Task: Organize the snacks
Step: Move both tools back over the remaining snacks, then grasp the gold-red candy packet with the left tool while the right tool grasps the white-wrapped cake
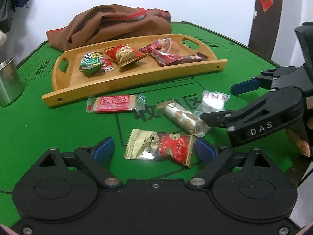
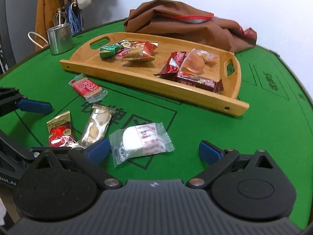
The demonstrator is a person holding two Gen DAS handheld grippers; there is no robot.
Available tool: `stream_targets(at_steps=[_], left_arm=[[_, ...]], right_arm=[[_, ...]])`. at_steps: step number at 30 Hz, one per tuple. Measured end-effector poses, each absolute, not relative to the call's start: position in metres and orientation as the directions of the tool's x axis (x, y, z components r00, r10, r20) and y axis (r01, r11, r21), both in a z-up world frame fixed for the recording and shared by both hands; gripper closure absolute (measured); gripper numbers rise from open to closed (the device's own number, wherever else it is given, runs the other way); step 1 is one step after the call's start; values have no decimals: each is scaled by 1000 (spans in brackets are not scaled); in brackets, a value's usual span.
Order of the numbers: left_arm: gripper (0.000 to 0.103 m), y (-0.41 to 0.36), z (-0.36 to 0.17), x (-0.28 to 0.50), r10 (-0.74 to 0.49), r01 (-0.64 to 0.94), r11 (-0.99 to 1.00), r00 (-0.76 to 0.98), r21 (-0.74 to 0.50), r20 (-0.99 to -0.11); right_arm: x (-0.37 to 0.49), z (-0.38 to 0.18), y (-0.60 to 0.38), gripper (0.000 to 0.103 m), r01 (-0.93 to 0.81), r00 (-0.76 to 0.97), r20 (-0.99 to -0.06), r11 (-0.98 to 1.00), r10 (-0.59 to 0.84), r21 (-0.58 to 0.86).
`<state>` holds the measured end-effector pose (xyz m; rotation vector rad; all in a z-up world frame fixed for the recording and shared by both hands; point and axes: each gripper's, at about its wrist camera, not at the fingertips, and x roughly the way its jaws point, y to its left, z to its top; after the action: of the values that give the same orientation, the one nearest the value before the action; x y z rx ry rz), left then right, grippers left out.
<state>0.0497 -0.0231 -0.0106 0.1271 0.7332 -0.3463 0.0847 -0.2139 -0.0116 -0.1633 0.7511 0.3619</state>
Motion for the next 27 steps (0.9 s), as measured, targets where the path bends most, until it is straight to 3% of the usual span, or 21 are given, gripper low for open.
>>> stream_targets(at_steps=[8, 14, 17, 25, 27], left_arm=[[37, -26, -8, 48, -282, 370, 929, 686, -11, -671], [42, -25, -6, 47, -279, 365, 931, 685, -14, -673], [42, -24, -5, 47, -276, 360, 933, 683, -18, -676], [42, -17, 1, 48, -257, 338, 941, 695, -11, -671], [42, -13, 3, 49, -257, 328, 944, 697, -21, -670]], right_arm=[[85, -12, -211, 0, -382, 672, -692, 924, 264, -19], [86, -12, -204, 1, -387, 667, -695, 922, 268, -16], [85, -10, -201, 6, -389, 665, -696, 921, 271, -13], [80, -3, -193, 38, -400, 664, -696, 916, 274, -20], [80, -3, -193, 40, -397, 666, -695, 918, 271, -22]])
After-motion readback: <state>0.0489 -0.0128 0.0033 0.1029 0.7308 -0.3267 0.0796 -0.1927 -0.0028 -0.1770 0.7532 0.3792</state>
